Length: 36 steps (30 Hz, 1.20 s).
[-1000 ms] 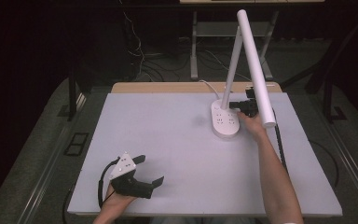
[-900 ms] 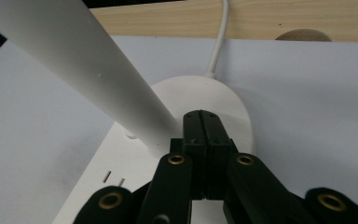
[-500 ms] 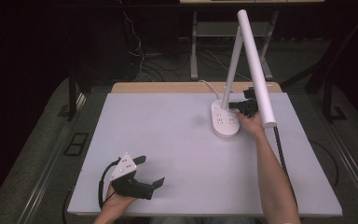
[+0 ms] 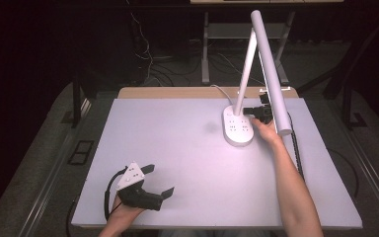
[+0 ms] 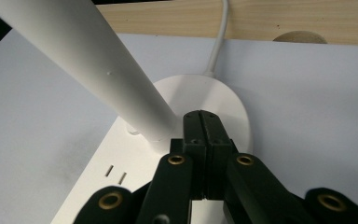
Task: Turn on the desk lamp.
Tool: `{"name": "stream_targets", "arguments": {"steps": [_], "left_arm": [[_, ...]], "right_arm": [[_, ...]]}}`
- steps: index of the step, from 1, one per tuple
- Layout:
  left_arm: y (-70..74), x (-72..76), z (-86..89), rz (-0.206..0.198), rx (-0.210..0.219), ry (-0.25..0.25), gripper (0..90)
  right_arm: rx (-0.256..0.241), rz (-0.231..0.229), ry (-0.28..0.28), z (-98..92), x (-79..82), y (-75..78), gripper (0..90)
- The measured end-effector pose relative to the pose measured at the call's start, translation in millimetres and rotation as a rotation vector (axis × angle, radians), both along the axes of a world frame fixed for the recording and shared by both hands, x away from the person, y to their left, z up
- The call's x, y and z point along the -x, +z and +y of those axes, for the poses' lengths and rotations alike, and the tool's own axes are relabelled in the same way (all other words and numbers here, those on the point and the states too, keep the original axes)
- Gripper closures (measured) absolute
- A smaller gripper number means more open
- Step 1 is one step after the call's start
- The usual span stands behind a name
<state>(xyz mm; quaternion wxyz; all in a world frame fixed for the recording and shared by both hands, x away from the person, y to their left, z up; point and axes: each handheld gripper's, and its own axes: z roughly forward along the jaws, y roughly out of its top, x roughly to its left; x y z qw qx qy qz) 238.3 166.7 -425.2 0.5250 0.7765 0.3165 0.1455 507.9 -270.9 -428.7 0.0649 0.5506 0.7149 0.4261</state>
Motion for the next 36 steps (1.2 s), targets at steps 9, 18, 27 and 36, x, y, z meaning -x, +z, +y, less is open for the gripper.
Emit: {"name": "stream_targets", "arguments": {"steps": [9,18,27,36], "left_arm": [[-0.1,-0.2,-0.3,0.001,0.003,0.004,0.0],[-0.3,-0.2,-1.4,0.003,-0.001,0.0,0.0],[-0.7,-0.6,-1.6,0.005,0.0,-0.001,0.0],[-0.7,-0.3,-1.9,0.006,0.001,-0.007,0.0]], "right_arm": [[0.031,-0.028,0.025,-5.3,5.6,12.2,89.4],[0.037,-0.051,0.048,-13.4,15.1,27.8,89.4],[0.058,-0.061,0.085,-16.7,27.4,44.5,89.4],[0.087,-0.084,0.098,-19.9,50.9,57.5,89.4]]}}
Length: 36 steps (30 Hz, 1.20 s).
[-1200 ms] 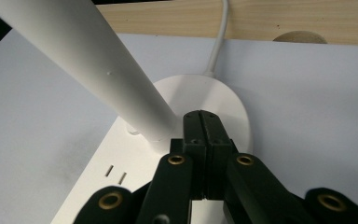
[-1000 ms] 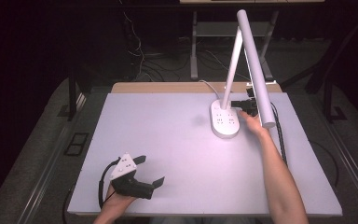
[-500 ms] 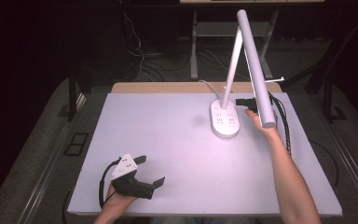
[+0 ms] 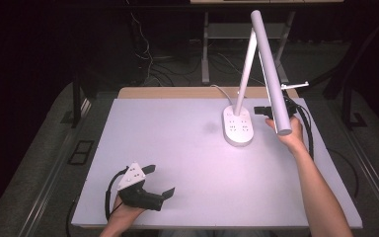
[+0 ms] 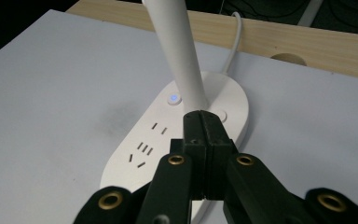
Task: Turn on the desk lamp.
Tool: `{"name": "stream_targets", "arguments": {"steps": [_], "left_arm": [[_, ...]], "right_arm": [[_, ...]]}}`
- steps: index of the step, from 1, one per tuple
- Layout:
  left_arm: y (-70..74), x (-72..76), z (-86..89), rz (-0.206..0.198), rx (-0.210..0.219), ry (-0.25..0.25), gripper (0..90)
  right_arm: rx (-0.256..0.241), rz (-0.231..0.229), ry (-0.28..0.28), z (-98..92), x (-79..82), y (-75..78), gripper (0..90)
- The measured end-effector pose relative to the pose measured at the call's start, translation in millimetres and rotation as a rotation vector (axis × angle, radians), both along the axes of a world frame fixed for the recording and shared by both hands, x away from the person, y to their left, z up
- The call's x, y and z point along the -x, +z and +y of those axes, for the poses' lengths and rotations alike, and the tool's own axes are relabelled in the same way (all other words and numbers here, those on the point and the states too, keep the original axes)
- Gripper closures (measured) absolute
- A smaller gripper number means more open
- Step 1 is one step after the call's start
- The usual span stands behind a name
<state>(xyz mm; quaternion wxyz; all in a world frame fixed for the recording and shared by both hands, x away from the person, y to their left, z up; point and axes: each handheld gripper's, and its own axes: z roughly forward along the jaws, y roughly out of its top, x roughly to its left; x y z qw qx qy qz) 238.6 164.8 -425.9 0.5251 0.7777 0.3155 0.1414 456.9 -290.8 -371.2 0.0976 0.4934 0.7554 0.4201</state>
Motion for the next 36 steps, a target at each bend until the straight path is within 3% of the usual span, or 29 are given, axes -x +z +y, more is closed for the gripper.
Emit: {"name": "stream_targets", "arguments": {"steps": [4,6,13,23,30,36], "left_arm": [[0.1,0.6,-0.7,-0.001,0.001,-0.002,0.0],[0.1,0.7,-0.9,-0.001,0.001,-0.002,0.0],[-0.2,-0.6,-1.4,0.001,-0.001,-0.009,0.0],[0.3,0.0,-1.8,-0.002,0.002,-0.011,0.0],[0.6,0.2,-1.3,-0.004,0.003,-0.011,0.0],[0.8,0.6,-1.0,-0.006,0.004,-0.009,0.0]], "right_arm": [[-0.002,-0.002,0.01,-1.8,11.3,2.3,89.2],[-0.007,-0.003,0.01,-2.9,16.4,3.1,82.6],[-0.061,0.013,-0.023,-9.2,37.4,2.1,45.4],[-0.07,0.0,0.019,-7.3,70.2,-0.1,0.0],[-0.103,-0.037,0.065,0.2,95.0,2.8,0.1],[-0.103,-0.068,0.095,4.6,118.0,-0.1,0.2]]}}
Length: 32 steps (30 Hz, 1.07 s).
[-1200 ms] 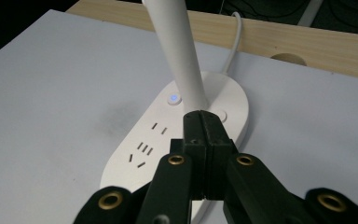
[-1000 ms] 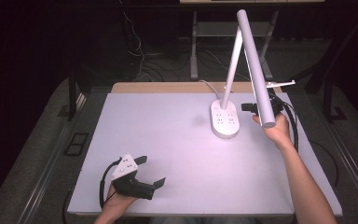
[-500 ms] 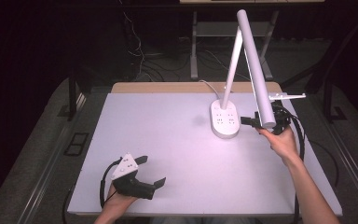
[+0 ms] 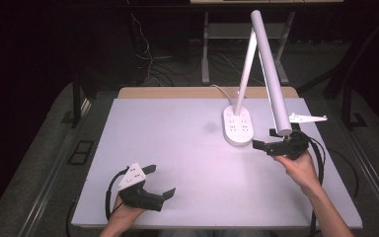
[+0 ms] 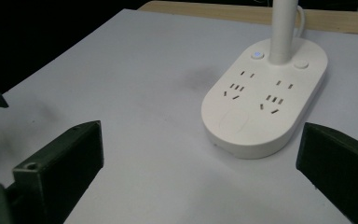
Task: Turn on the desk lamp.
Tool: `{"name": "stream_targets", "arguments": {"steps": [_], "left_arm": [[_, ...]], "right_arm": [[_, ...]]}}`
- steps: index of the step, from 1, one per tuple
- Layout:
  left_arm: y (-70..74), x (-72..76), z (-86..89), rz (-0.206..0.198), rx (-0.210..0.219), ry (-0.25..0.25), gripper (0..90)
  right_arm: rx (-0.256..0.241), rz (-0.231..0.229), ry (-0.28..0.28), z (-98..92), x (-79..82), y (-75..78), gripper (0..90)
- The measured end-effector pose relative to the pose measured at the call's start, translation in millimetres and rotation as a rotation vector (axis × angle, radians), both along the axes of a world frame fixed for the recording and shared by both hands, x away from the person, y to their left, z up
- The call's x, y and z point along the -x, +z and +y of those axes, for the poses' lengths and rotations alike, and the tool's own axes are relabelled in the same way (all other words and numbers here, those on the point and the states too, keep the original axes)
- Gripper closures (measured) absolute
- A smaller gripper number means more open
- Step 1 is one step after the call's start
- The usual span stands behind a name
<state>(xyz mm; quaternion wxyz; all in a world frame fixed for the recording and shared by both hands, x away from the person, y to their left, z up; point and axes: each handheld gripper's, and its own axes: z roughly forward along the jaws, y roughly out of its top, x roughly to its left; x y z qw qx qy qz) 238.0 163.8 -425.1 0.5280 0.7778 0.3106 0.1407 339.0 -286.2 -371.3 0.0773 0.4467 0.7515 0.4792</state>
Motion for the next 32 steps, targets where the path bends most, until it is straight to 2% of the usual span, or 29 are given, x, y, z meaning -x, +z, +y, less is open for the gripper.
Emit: {"name": "stream_targets", "arguments": {"steps": [9,13,18,20,23,32], "left_arm": [[0.0,0.2,0.0,-0.001,-0.003,0.002,0.0],[0.2,0.8,0.2,0.0,-0.004,0.003,0.0],[0.2,1.1,0.5,0.001,-0.001,0.005,0.0],[0.4,1.3,0.4,0.0,-0.002,0.005,0.0],[0.6,1.3,0.5,-0.004,-0.002,0.005,0.0],[0.3,0.7,0.1,-0.003,-0.006,0.003,0.0]], "right_arm": [[-0.008,-0.027,0.014,-0.9,32.7,-9.3,0.2],[-0.003,-0.035,0.014,-0.5,46.7,-18.2,0.2],[0.006,-0.035,0.01,-1.1,60.7,-28.6,0.2],[0.006,-0.03,0.009,-0.8,66.5,-30.4,0.2],[0.016,-0.05,0.009,-1.3,74.5,-33.3,0.2],[0.012,-0.04,0.002,-4.2,93.5,-41.5,0.3]]}}
